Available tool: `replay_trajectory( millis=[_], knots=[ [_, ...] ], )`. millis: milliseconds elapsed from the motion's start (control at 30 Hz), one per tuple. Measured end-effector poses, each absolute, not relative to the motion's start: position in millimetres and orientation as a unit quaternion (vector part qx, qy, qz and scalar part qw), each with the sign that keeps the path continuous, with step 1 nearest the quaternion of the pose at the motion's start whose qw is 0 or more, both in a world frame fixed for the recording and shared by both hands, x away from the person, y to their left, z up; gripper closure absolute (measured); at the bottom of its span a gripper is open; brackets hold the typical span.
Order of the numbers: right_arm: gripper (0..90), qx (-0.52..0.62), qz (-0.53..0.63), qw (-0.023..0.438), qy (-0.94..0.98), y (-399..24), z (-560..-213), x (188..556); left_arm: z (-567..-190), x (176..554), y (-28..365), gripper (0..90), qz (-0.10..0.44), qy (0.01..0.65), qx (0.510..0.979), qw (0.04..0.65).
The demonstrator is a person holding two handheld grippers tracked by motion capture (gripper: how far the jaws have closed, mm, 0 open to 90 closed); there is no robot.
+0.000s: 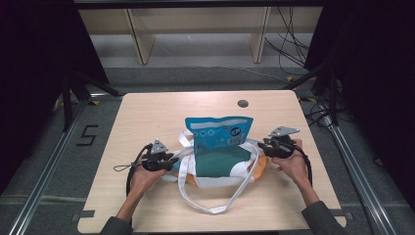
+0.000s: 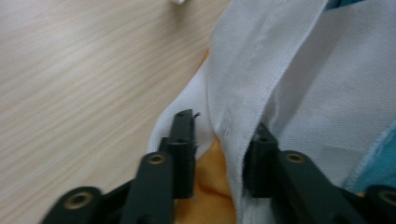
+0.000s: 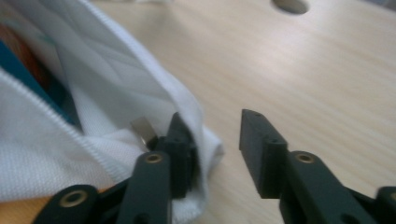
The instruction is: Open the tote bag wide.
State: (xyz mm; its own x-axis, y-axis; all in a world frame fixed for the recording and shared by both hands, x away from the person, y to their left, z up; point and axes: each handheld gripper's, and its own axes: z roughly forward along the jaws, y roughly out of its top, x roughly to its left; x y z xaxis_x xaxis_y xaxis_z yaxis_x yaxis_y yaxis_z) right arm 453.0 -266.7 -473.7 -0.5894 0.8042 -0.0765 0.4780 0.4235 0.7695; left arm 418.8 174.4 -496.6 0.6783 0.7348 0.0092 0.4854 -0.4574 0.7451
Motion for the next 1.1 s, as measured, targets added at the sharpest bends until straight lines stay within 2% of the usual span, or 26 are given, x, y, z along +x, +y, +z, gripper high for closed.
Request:
replay_trajectory(
  millis=[33, 133, 167, 267, 300, 433, 600, 633, 667, 800, 867, 900, 933, 1033, 1100],
  knots=[
    [58.0, 0.408, 0.395, 0.214, 0.795, -276, -461, 448, -487, 416, 174, 54.8, 0.172, 0.354, 0.837, 0.38],
    [54.7, 0.431, 0.426, 0.192, 0.772, -284, -444, 438, -471, 413, 173, 50.9, 0.183, 0.35, 0.83, 0.394],
    [53.5, 0.411, 0.436, 0.203, 0.774, -289, -436, 436, -463, 411, 171, 48.6, 0.191, 0.349, 0.824, 0.404],
    [50.8, 0.393, 0.459, 0.21, 0.769, -290, -412, 422, -445, 407, 163, 47.9, 0.196, 0.321, 0.824, 0.424],
    [49.7, 0.38, 0.473, 0.196, 0.77, -285, -402, 413, -439, 404, 153, 48.2, 0.216, 0.298, 0.841, 0.397],
    [47.1, 0.335, 0.47, 0.173, 0.798, -258, -395, 397, -441, 410, 147, 45.9, 0.212, 0.305, 0.843, 0.389],
    [46.0, 0.323, 0.472, 0.155, 0.806, -242, -393, 394, -447, 422, 146, 47.0, 0.171, 0.321, 0.833, 0.417],
    [45.6, 0.316, 0.483, 0.131, 0.806, -238, -393, 395, -447, 425, 145, 48.1, 0.17, 0.316, 0.833, 0.421],
    [45.6, 0.316, 0.483, 0.131, 0.806, -238, -393, 395, -448, 426, 143, 48.1, 0.164, 0.324, 0.83, 0.423],
    [43.5, 0.311, 0.492, 0.108, 0.806, -230, -397, 396, -447, 433, 134, 55.1, 0.157, 0.32, 0.83, 0.43],
    [43.0, 0.314, 0.48, 0.112, 0.812, -226, -399, 396, -447, 435, 131, 59.3, 0.156, 0.317, 0.833, 0.426],
    [45.2, 0.317, 0.476, 0.111, 0.813, -223, -400, 397, -446, 436, 130, 62.7, 0.163, 0.306, 0.838, 0.421],
    [52.3, 0.314, 0.466, 0.127, 0.817, -220, -402, 399, -447, 436, 129, 65.0, 0.16, 0.311, 0.838, 0.419],
    [80.3, 0.299, 0.45, 0.145, 0.829, -217, -409, 399, -447, 441, 133, 73.6, 0.167, 0.316, 0.831, 0.427],
    [83.5, 0.292, 0.442, 0.156, 0.834, -219, -408, 398, -447, 444, 134, 74.9, 0.17, 0.321, 0.827, 0.43]
  ],
)
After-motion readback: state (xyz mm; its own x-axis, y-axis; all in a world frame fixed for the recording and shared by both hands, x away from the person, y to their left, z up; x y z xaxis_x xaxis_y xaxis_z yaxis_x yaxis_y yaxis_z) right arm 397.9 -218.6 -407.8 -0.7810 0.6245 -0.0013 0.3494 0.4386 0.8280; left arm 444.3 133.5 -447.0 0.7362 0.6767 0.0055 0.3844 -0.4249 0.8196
